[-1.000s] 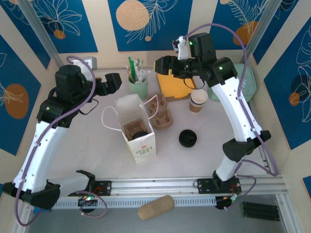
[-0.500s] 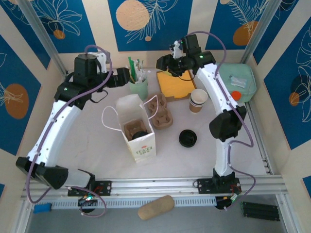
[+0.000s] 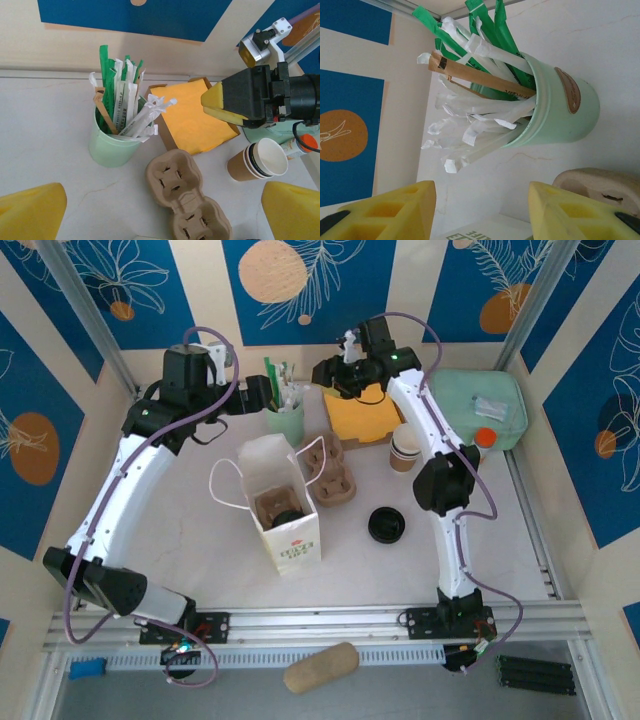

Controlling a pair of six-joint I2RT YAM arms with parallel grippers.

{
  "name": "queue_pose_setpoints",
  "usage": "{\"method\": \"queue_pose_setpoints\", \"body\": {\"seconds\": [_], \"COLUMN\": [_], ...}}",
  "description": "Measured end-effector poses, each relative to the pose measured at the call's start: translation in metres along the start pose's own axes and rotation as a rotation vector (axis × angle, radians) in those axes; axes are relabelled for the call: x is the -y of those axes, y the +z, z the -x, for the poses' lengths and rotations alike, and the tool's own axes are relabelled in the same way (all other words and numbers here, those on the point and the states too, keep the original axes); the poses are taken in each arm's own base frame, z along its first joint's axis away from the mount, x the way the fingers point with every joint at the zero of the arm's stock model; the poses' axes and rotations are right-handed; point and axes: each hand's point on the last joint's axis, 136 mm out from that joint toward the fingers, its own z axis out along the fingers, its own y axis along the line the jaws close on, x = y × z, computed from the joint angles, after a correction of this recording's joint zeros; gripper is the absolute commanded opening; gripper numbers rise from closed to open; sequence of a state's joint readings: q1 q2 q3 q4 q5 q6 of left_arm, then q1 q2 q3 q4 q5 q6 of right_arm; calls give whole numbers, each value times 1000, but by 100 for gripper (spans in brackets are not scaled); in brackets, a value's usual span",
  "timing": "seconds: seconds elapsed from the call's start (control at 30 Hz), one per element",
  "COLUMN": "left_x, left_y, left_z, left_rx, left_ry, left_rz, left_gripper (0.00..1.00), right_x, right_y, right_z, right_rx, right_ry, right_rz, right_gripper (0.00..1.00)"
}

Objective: Pack the takeout coffee

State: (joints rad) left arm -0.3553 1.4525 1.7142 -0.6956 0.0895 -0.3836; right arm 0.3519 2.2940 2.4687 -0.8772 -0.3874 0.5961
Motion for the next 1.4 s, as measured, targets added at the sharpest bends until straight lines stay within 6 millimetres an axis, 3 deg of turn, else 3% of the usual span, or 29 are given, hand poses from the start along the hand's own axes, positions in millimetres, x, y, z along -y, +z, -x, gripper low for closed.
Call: {"method": "queue_pose_setpoints", "body": {"seconds": [0.43,0.7,0.87,1.0,1.4], "left_x": [0,0,0,0,0], "left_y": [11,10,11,11,11], "left_z": [-5,-3,-3,-3,-3], "left_rx": [-27,-23,-23,-23,-23], "left_ry": [-6,-6,-6,-6,-6], "left_rz": [-6,-8,-7,-8,-8], "left_gripper": [99,100,99,100,99], "right_x": [14,14,12,10,8], "right_y": [29,40,44,44,44], "right_z": [6,6,4,3,3], "right_rx": [-19,-32,-41,-43,-46], "right_ry": [33,47,54,55,48], "right_rz": [25,47,58,65,73], "right_gripper": [46,37,22,1,0]}}
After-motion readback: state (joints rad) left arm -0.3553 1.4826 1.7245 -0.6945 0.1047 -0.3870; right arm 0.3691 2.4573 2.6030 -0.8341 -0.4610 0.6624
